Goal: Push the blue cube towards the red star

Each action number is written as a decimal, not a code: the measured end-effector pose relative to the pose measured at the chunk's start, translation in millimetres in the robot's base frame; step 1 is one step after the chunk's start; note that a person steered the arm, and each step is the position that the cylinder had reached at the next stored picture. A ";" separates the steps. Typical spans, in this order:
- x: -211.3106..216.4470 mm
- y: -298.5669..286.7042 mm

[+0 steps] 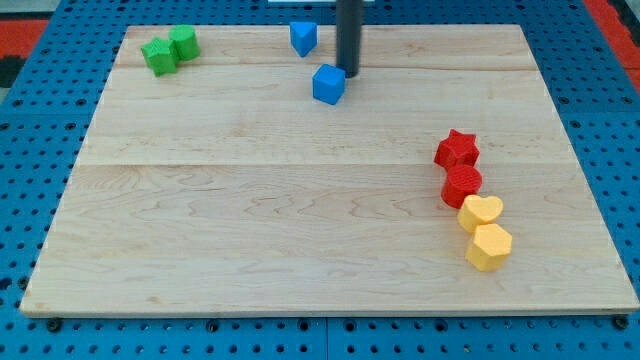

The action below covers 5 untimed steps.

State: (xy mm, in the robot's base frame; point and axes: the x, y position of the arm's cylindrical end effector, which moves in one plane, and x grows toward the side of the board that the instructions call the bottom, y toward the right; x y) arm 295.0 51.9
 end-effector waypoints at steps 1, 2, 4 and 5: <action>2.9 -18.7; -7.4 -60.7; -6.1 -116.0; 7.8 -118.2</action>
State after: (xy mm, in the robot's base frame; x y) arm 302.8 -66.3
